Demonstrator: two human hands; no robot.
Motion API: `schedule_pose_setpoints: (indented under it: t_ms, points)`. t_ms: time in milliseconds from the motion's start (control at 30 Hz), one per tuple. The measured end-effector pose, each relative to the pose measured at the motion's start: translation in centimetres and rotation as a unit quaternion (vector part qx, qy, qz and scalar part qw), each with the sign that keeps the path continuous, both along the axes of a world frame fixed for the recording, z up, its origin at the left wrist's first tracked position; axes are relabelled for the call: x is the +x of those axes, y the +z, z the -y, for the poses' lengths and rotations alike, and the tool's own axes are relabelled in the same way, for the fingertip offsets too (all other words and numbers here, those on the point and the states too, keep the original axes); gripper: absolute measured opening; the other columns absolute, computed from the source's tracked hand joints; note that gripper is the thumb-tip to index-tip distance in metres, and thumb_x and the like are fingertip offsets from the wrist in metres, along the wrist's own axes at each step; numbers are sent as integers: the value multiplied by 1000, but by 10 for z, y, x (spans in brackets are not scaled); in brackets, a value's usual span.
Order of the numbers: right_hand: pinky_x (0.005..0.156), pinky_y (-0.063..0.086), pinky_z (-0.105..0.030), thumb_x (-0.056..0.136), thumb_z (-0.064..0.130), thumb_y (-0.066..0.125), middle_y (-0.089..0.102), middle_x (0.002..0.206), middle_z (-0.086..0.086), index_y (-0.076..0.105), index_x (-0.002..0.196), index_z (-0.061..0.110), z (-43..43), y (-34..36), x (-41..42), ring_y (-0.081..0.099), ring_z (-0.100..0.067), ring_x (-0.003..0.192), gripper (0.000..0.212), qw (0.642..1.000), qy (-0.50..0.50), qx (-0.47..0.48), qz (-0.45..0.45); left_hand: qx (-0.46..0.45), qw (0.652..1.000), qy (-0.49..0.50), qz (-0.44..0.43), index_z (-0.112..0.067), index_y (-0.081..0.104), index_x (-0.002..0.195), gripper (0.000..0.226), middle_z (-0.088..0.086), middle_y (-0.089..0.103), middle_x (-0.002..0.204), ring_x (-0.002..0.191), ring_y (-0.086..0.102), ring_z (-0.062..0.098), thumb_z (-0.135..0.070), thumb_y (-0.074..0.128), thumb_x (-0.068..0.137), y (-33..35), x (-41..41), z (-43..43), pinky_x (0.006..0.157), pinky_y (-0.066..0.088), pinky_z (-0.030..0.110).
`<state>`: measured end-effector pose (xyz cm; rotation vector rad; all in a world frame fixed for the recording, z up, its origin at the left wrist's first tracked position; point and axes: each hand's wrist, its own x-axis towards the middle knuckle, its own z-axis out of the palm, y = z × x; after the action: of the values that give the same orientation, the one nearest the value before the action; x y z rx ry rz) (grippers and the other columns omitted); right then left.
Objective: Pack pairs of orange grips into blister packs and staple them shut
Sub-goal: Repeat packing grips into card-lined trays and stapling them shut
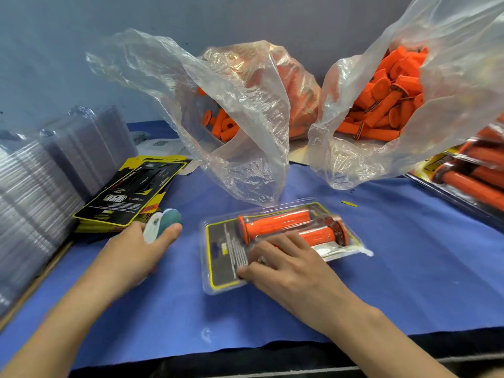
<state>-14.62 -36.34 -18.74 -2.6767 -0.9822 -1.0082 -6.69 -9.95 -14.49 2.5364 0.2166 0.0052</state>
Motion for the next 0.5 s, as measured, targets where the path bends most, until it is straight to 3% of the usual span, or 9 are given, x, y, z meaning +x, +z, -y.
schedule_pose_setpoints:
  t_ms: [67,233,333,367,433,500]
  points:
    - [85,42,-31,94,18,66,62,100,7,69,99,29,4,0,-5,56,-17,96,12,999,33,3,-5,131,990,28,47,-13,46,93,63,12,65,91,84,61,35,-73,55,79,-7,2,-4,65,44,39]
    - [91,40,-30,93,17,64,63,107,8,66,96,30,41,-3,-17,58,-18,102,14,1000,-3,15,0,231,971,21,55,-7,47,108,62,15,57,115,109,55,37,-62,63,82,-13,4,-1,78,47,43]
    - [90,41,-33,70,-1,80,63,116,4,65,92,29,78,-4,-25,58,-22,106,41,996,-81,32,-15,297,950,7,99,-6,51,125,58,18,55,119,114,51,39,-49,63,88,-11,4,6,90,43,48]
    - [88,44,-35,60,-8,82,63,118,3,67,92,30,89,-2,-27,59,-24,106,52,993,-109,30,-32,260,953,-18,156,-6,53,127,52,19,56,117,111,52,40,-40,64,89,-9,4,12,91,42,49]
    - [80,50,-39,43,-21,78,66,118,0,73,91,31,106,2,-31,63,-28,102,71,986,-148,20,-73,88,968,-80,223,-10,59,123,36,12,63,111,101,58,32,-29,62,93,-3,-1,33,91,44,44]
    - [74,55,-43,40,-30,70,69,113,0,77,88,30,117,7,-34,68,-32,95,78,981,-162,41,-102,-116,976,-133,125,-23,63,106,15,1,68,99,84,65,22,-32,59,95,2,-13,67,83,54,43]
